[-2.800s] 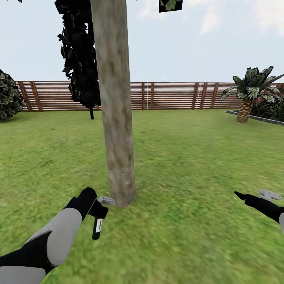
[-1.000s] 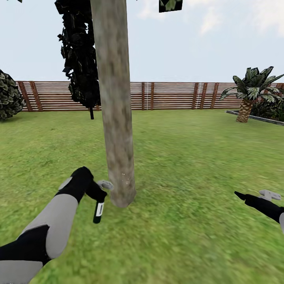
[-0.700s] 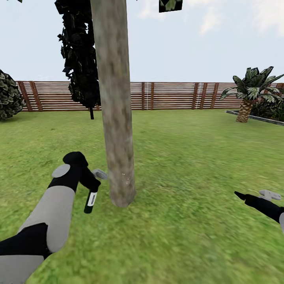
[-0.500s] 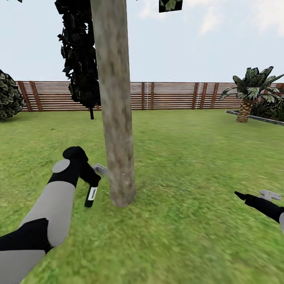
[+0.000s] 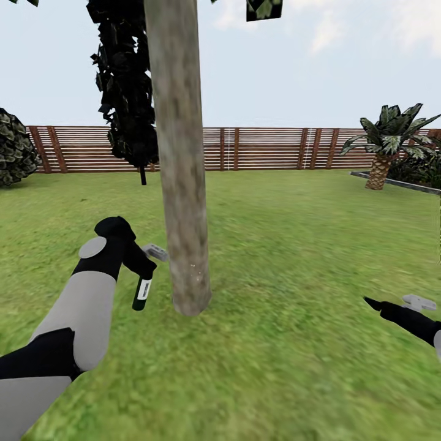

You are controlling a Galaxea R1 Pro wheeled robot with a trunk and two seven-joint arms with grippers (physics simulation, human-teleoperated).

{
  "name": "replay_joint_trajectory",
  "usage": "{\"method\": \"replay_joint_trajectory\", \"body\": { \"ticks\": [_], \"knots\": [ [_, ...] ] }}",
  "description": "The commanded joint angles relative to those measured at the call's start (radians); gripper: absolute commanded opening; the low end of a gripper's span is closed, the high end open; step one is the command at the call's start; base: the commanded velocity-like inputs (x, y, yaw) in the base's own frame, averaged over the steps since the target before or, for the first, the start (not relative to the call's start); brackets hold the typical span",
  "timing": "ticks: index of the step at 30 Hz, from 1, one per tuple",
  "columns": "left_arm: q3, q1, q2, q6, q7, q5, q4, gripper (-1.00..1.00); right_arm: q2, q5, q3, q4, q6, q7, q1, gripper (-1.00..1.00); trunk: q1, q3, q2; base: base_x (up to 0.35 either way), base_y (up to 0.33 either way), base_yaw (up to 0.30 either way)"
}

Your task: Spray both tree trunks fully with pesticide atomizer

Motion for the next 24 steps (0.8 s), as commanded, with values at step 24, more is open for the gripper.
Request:
{"method": "replay_joint_trajectory", "body": {
  "ticks": [24],
  "knots": [
    [0.0, -0.118, -0.03, 0.141, 0.0, 0.06, 0.0, -1.0, 0.0, 0.0, 0.0, 0.0, 0.0, 0.0, 0.0, 1.0, 0.0, 0.0, 0.0, -0.085, 0.0, 0.0]
  ]
}}
